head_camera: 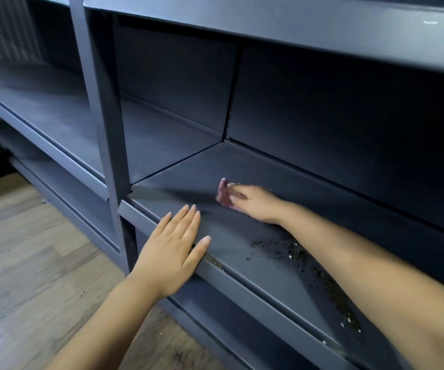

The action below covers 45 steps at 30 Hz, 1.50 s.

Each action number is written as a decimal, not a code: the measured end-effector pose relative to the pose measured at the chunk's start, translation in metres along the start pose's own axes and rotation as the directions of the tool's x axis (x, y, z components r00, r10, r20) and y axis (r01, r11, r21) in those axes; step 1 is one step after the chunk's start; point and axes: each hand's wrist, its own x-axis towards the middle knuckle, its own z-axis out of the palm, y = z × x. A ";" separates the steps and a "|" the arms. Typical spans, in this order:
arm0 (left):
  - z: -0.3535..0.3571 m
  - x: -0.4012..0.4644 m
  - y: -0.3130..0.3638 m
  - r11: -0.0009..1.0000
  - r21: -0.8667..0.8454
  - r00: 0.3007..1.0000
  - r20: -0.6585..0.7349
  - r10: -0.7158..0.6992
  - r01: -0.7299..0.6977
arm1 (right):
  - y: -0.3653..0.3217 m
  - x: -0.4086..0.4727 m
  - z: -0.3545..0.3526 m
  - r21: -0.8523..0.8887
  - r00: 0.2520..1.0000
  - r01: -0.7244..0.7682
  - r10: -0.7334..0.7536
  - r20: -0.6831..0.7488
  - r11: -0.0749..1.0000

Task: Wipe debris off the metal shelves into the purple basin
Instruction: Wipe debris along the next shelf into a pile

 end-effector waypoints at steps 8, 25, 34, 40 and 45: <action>0.003 -0.002 -0.003 1.000 0.003 1.000 -0.011 0.022 -0.022 | 0.004 -0.108 -0.008 0.119 0.998 0.043 -0.038 -0.040 0.992; 0.002 0.000 -0.002 1.000 -0.012 1.000 0.008 -0.009 0.009 | 0.028 -0.096 -0.007 0.112 0.991 -0.122 0.127 -0.048 0.986; -0.016 -0.004 0.011 0.997 0.062 0.988 0.148 0.043 -0.053 | 0.042 -0.165 -0.039 0.383 0.901 -0.264 0.368 -0.229 0.885; -0.004 -0.011 0.020 0.984 0.096 0.988 0.047 0.149 -0.153 | 0.059 -0.213 -0.030 0.594 0.803 -0.347 0.557 -0.211 0.725; 0.000 -0.010 0.018 0.976 0.125 0.984 0.029 0.175 -0.178 | 0.043 -0.198 -0.012 0.270 0.852 -0.437 0.491 -0.182 0.858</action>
